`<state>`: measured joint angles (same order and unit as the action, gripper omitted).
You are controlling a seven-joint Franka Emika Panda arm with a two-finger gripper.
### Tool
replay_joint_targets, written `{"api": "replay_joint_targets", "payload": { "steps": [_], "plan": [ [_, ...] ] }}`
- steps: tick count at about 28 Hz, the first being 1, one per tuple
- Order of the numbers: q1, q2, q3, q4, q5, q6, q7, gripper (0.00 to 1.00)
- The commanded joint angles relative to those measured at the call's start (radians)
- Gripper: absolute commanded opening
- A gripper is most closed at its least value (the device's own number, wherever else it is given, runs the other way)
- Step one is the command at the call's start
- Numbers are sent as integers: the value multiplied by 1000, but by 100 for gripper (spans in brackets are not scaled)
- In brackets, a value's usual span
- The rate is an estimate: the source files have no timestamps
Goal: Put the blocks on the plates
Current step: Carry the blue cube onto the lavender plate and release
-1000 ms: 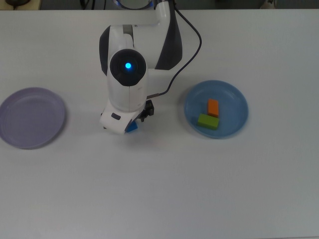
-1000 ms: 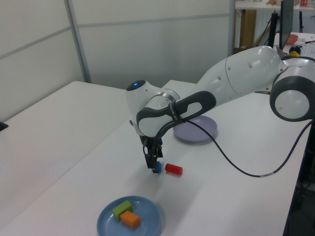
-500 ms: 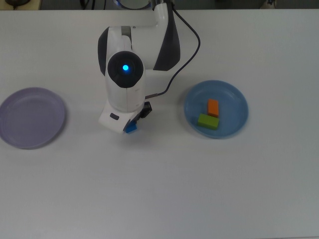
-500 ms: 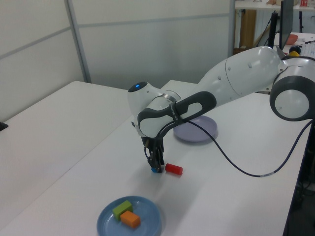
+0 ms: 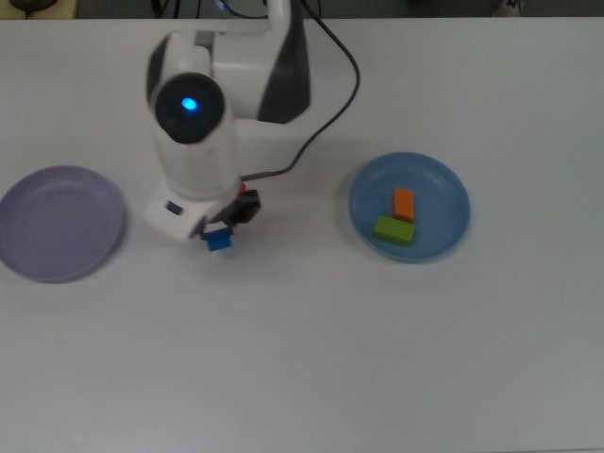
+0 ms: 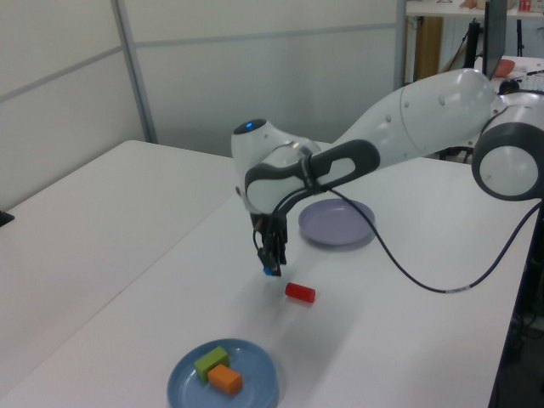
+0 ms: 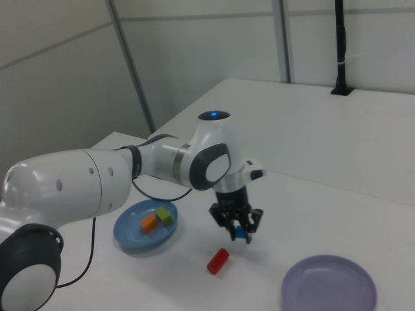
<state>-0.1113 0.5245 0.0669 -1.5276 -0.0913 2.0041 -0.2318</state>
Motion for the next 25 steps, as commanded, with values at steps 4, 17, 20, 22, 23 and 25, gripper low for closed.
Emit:
{"api": "replay_joint_targets", "payload": {
  "steps": [4, 17, 20, 22, 23, 25],
  "plan": [
    [-111, -34, -2, 10, -4, 4, -26, 7],
    [-274, 34, -2, 14, -2, 165, -155, 7],
    [-300, 57, -2, 12, -10, 197, -164, 9],
    [-306, 69, -2, 12, -18, 208, -164, 9],
    [-309, 71, -2, 12, -24, 212, -164, 9],
    [-323, 69, -2, 12, -27, 213, -166, 9]
  ]
}}
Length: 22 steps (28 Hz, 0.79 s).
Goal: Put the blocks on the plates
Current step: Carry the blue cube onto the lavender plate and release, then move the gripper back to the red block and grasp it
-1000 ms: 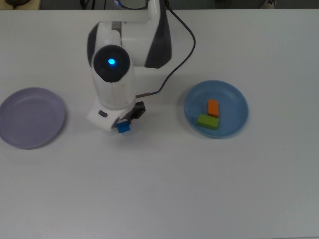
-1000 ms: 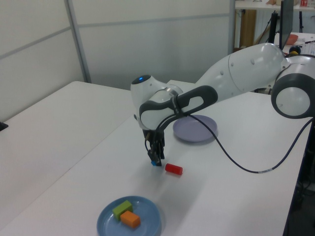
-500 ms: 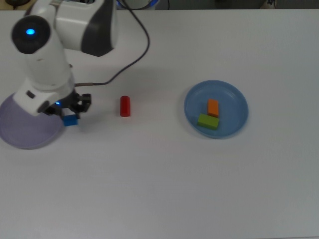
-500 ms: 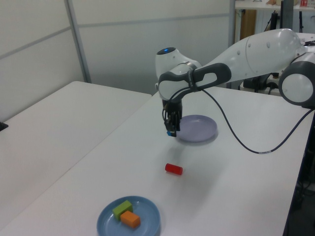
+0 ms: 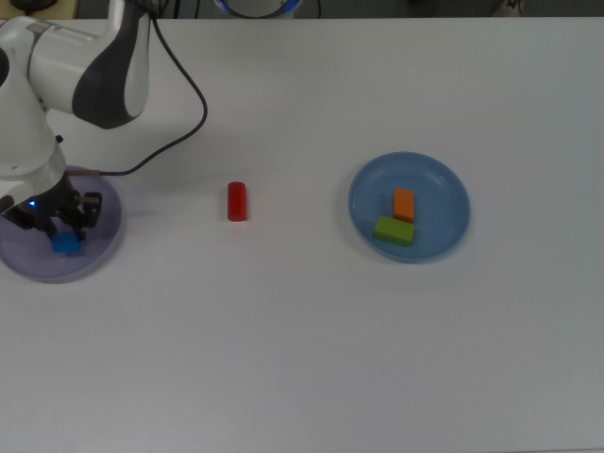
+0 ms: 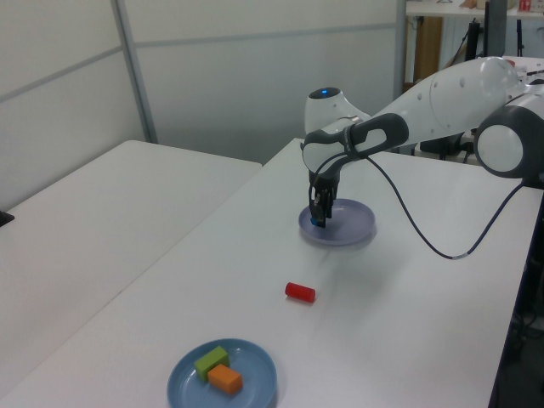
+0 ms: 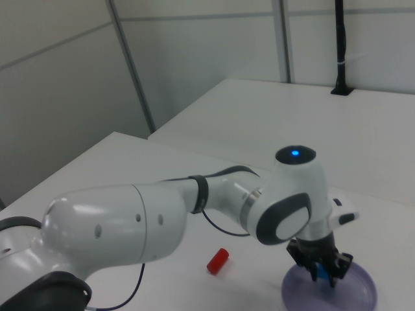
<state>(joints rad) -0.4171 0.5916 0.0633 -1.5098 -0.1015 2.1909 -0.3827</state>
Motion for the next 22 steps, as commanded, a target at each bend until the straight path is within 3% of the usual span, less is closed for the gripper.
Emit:
{"api": "replay_joint_targets", "payload": {
  "steps": [1, 3, 4, 6, 15, 22],
  "plan": [
    [-26, 2, 1, -6, -17, 26, -15, 11],
    [-37, 1, 1, -6, -14, 26, -15, 21],
    [-37, 2, 1, -6, -15, 27, -15, 55],
    [-34, 1, 1, -6, -15, 26, -13, 100],
    [-22, -38, 13, -18, 0, -14, 4, 100],
    [17, -110, 16, -29, 51, -221, 65, 100]
  ]
}}
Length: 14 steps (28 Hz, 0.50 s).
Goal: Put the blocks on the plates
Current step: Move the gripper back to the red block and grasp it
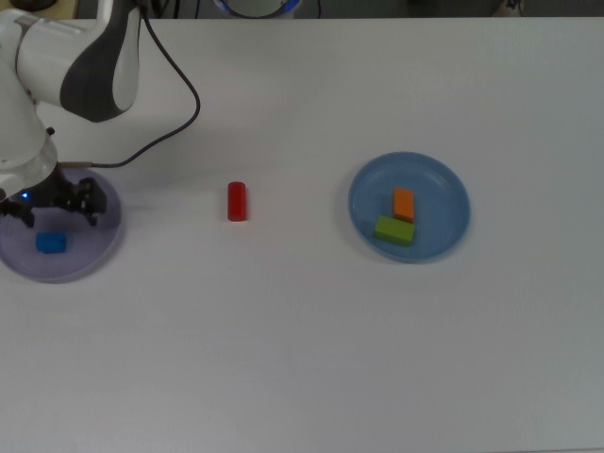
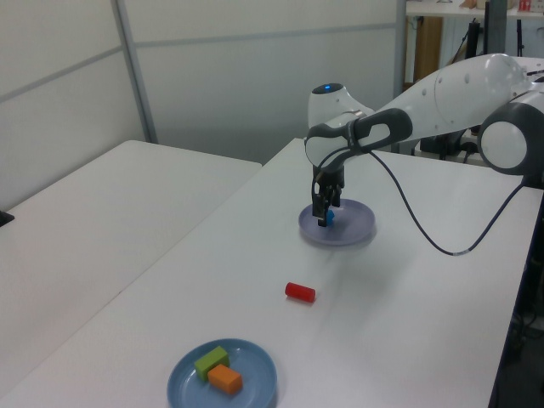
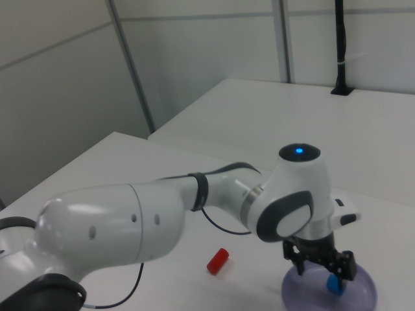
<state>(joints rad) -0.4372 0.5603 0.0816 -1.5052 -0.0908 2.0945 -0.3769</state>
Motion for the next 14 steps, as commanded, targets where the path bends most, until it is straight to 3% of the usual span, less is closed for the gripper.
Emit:
{"api": "replay_joint_targets", "payload": {
  "steps": [1, 8, 14],
  "plan": [
    [46, -85, -2, -33, 45, -145, 79, 100],
    [173, -114, -3, -42, 48, -316, 260, 100],
    [308, -94, -3, -85, 48, -280, 430, 100]
  ]
}}
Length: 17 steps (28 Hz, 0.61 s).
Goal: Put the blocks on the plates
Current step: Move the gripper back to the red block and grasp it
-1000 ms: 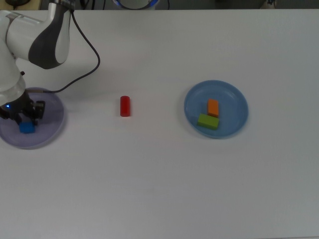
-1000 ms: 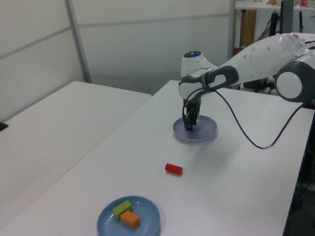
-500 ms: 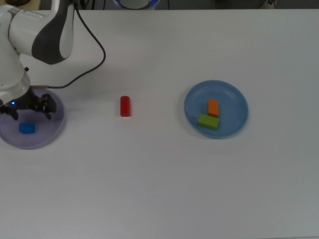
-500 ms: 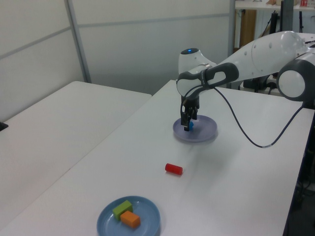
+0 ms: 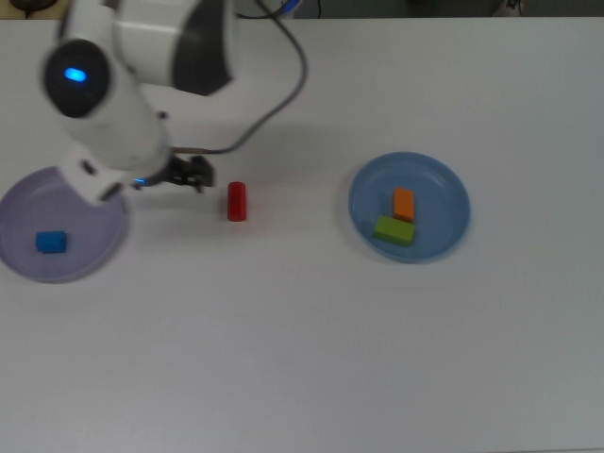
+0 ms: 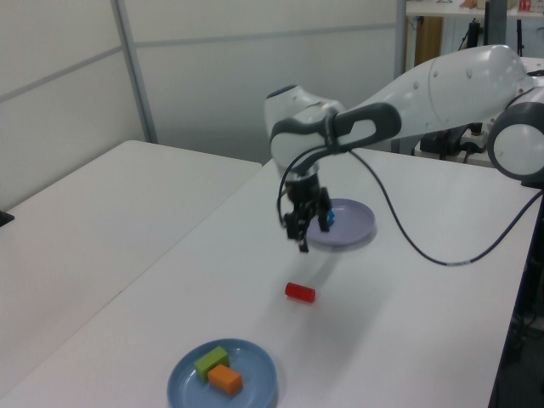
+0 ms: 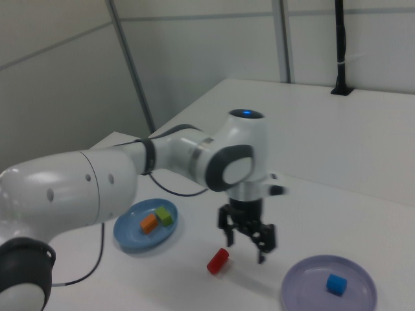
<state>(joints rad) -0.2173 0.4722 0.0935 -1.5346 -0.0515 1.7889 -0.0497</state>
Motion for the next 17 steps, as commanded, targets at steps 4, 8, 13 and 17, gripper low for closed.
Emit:
{"api": "replay_joint_targets", "payload": {
  "steps": [4, 8, 13, 17],
  "plan": [
    [141, -6, -15, -104, 9, 113, 142, 100],
    [159, 0, -15, -140, -1, 196, 142, 86],
    [159, 6, -17, -147, -8, 204, 134, 49],
    [159, 5, -18, -145, -39, 204, 133, 28]
  ]
}}
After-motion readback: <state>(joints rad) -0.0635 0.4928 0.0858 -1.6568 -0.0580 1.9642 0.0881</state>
